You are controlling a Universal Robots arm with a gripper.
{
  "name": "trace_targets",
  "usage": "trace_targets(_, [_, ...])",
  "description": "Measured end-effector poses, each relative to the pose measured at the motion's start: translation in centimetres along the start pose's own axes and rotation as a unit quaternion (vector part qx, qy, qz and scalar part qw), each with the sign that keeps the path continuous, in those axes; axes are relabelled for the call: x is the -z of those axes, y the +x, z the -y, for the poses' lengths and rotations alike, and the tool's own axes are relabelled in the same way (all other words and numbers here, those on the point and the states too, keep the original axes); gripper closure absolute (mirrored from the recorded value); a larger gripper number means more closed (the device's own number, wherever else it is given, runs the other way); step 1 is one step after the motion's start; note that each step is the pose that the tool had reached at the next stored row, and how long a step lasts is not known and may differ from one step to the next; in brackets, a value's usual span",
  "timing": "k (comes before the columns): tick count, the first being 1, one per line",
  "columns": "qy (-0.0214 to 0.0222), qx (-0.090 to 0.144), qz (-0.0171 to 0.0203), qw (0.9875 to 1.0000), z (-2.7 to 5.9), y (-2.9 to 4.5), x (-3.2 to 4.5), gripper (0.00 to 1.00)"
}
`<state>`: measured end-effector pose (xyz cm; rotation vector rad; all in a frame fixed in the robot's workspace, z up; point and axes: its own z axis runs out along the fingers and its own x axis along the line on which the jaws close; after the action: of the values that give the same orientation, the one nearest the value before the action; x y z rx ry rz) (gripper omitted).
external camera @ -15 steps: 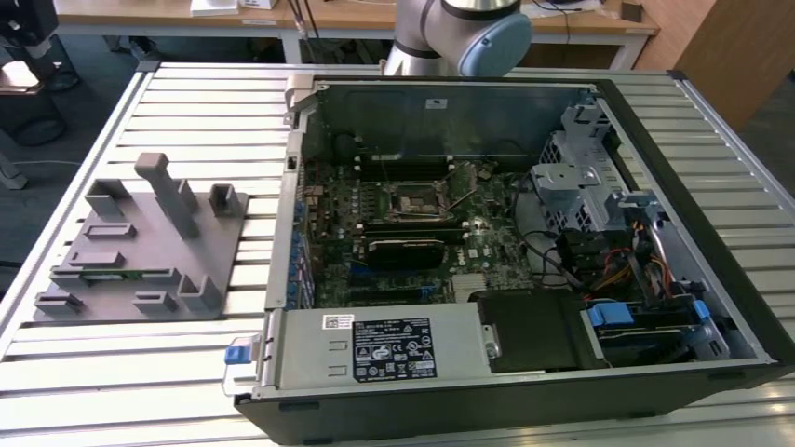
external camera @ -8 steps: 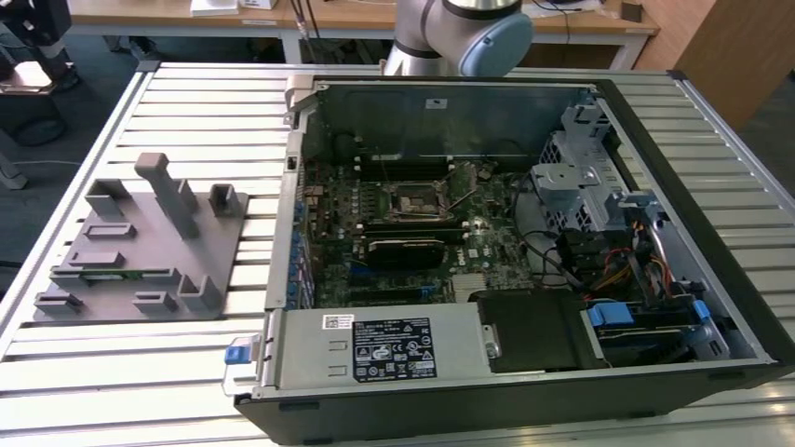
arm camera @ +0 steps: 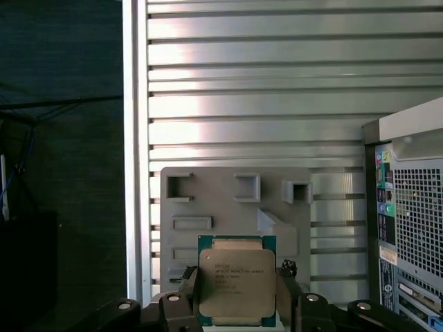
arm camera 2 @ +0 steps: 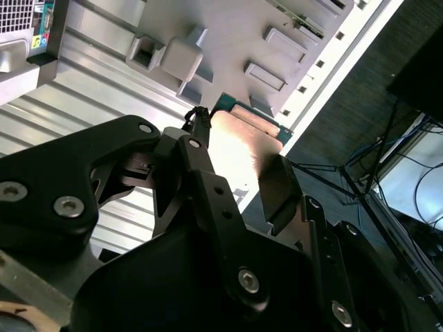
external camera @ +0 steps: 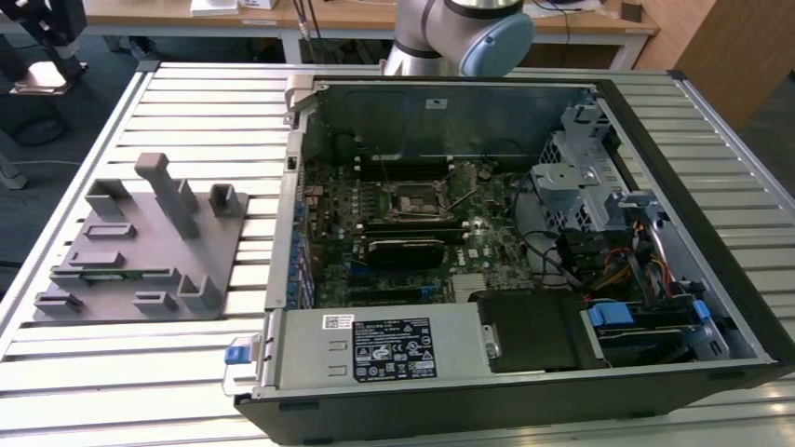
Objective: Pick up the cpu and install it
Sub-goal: 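Pick up the cpu and move it towards the insertion slot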
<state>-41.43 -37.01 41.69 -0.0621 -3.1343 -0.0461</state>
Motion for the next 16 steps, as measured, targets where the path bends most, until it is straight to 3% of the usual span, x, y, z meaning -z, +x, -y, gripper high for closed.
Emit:
trace_targets(9, [0.0,0.0,0.0,1.0,-0.05,-1.26,0.0,0.47])
trace_targets(16, [0.0,0.0,0.0,1.0,-0.11,-2.75,0.01,0.47])
